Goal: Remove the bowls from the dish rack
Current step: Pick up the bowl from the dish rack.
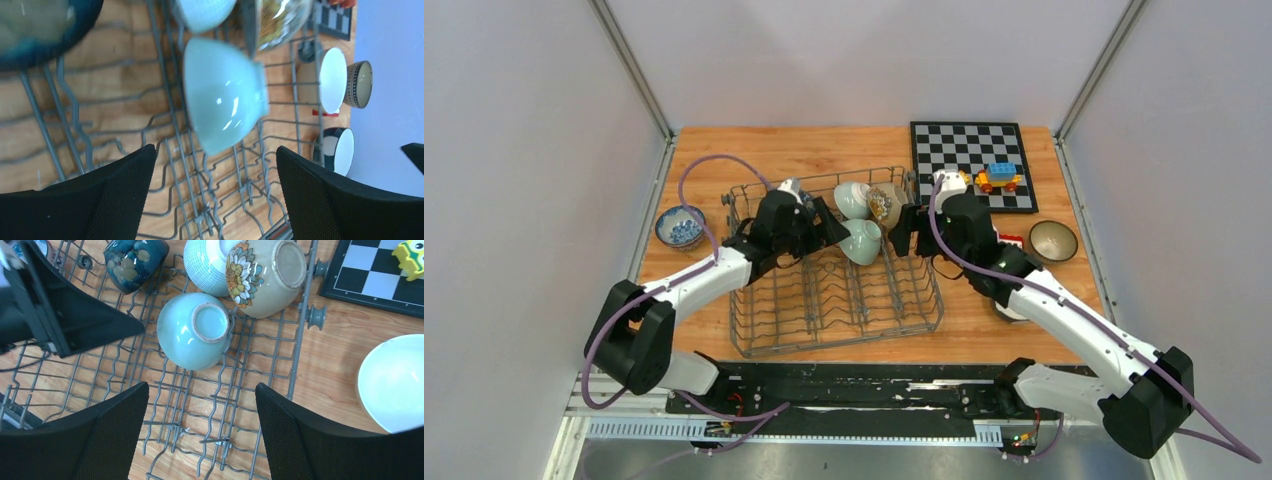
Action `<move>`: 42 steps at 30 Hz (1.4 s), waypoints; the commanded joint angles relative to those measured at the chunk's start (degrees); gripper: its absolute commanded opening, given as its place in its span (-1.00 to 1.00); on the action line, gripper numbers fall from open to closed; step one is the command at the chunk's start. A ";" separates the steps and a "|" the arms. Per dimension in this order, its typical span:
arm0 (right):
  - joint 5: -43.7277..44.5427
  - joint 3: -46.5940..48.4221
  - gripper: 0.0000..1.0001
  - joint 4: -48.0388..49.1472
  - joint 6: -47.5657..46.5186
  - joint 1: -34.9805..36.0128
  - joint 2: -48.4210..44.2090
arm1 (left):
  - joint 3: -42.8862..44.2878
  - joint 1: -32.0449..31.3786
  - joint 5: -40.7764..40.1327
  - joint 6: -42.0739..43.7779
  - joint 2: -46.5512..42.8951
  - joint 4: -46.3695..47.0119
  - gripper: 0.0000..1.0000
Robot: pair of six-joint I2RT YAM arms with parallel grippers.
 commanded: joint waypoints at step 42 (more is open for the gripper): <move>-12.56 11.80 -0.26 8.90 11.88 -7.05 31.25 | -10.74 2.52 13.65 -16.60 11.96 34.94 -0.22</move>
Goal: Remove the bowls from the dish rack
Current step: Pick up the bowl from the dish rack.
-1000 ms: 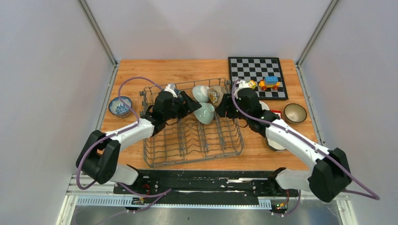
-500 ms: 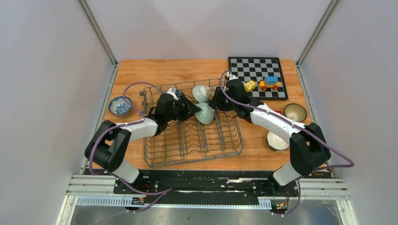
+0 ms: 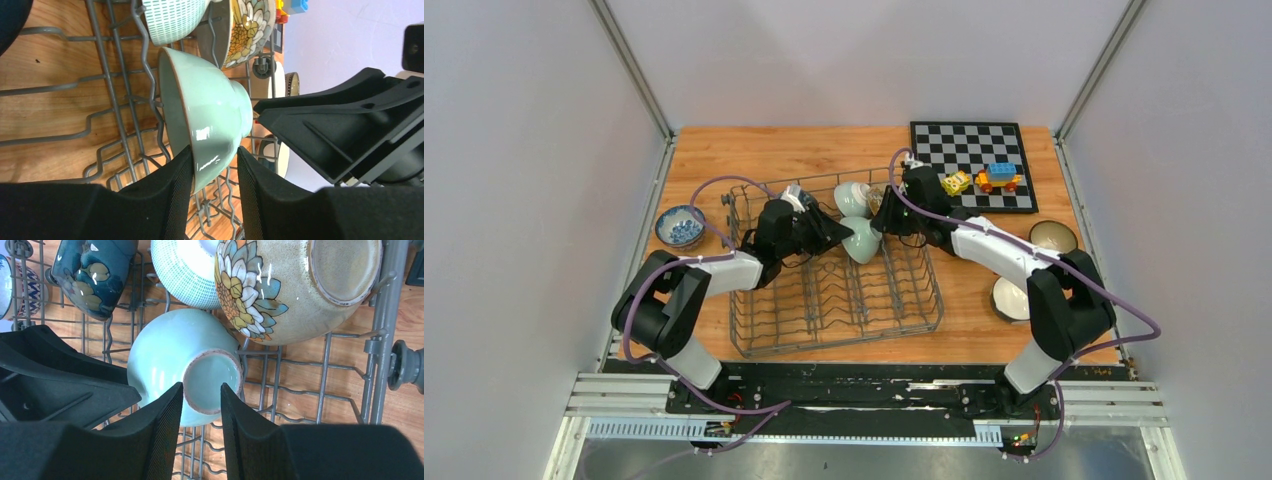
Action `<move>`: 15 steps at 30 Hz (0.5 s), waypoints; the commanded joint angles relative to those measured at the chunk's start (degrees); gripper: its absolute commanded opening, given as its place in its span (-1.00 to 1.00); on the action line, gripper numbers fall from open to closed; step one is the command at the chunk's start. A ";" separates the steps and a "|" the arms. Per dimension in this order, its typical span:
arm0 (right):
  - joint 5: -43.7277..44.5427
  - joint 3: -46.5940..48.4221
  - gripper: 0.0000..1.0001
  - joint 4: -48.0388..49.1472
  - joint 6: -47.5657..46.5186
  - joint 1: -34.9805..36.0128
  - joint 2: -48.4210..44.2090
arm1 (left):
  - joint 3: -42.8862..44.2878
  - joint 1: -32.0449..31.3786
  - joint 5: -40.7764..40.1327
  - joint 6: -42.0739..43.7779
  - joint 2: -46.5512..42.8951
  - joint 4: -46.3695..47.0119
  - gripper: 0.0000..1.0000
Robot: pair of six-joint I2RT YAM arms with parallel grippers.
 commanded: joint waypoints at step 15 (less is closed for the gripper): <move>-2.90 -0.22 -0.33 -1.39 0.85 -1.60 0.59 | 1.50 -1.52 5.60 -2.51 4.97 10.43 -0.46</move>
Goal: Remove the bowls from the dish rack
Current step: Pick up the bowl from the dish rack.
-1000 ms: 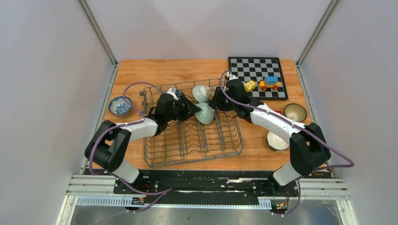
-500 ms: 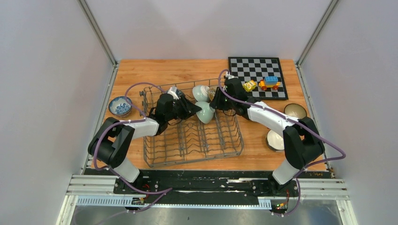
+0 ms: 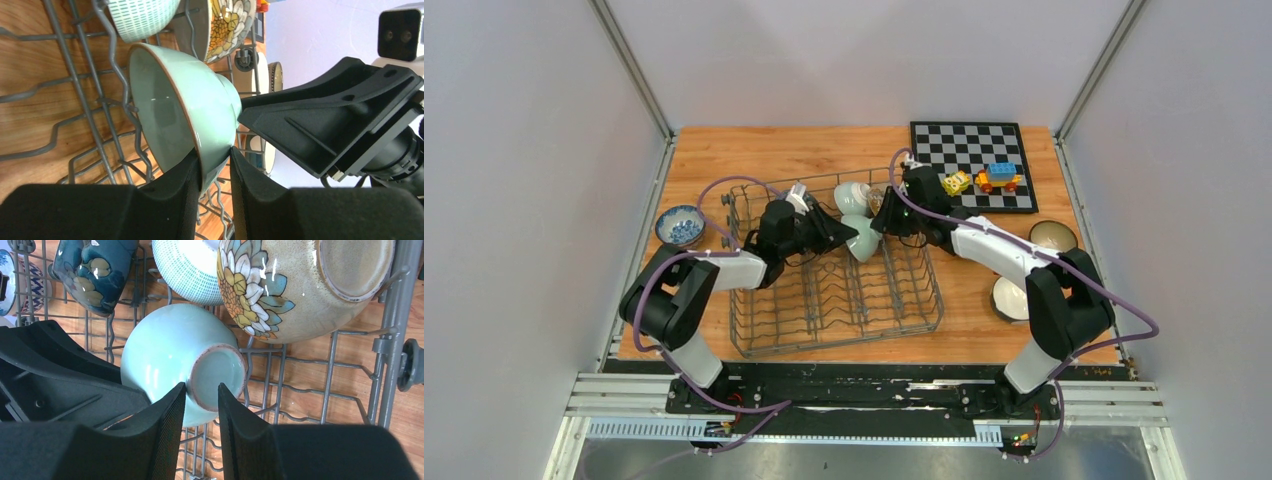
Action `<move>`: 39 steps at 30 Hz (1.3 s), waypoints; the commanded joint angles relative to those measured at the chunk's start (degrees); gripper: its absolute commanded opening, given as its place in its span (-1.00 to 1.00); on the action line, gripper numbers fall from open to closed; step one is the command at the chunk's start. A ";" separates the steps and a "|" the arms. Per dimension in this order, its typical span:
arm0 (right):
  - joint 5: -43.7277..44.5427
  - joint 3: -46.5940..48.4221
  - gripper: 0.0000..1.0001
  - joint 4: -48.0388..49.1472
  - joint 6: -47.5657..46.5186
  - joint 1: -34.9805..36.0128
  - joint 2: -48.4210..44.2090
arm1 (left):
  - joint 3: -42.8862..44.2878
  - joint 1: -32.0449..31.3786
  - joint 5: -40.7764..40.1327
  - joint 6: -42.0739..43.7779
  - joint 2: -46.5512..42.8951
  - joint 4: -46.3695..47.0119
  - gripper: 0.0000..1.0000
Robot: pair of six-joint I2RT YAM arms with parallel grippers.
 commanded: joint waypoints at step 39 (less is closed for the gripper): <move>1.06 5.91 0.19 -16.20 -4.66 -4.62 -20.70 | 6.50 -1.99 1.41 2.22 -9.75 2.32 -1.00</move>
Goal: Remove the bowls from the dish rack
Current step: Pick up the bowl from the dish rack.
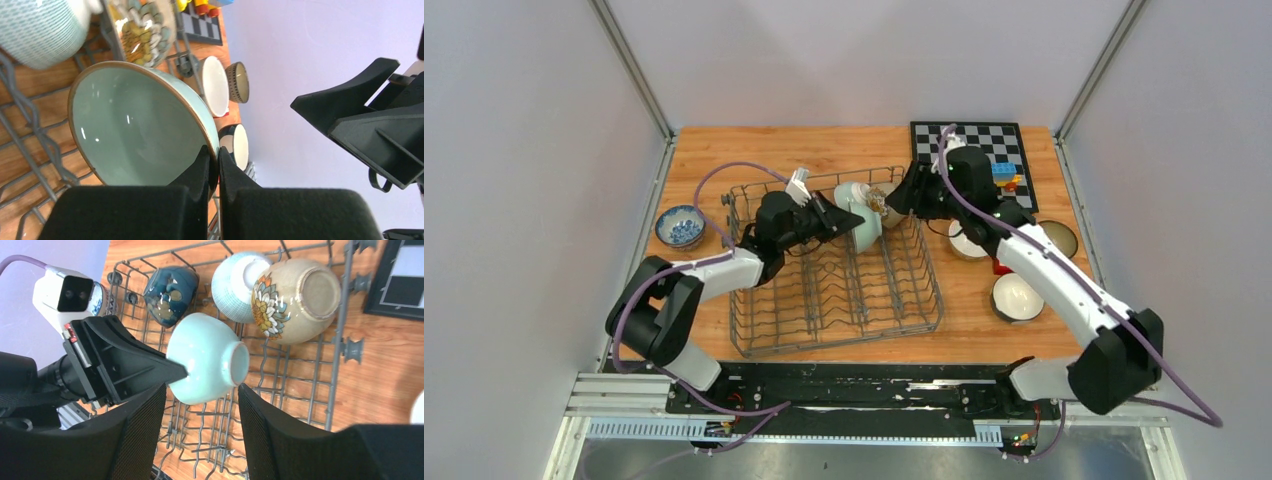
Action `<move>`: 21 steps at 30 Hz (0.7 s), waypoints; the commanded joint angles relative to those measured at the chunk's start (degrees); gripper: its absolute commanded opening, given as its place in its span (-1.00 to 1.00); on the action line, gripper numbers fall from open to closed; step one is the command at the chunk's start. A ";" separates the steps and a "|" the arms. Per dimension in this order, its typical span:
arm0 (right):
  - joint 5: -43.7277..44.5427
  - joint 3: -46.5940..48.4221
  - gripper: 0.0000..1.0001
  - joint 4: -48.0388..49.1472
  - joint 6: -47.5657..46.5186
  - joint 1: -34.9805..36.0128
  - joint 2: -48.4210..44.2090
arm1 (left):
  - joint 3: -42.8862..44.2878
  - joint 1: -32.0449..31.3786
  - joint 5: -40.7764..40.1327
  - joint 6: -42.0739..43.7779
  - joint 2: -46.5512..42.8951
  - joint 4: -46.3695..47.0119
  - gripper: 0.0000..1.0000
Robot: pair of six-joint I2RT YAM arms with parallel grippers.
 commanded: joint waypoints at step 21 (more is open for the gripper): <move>4.96 13.51 0.38 -39.01 -16.51 -1.03 -31.35 | 23.50 -30.29 -33.02 65.80 -35.63 -63.00 -1.00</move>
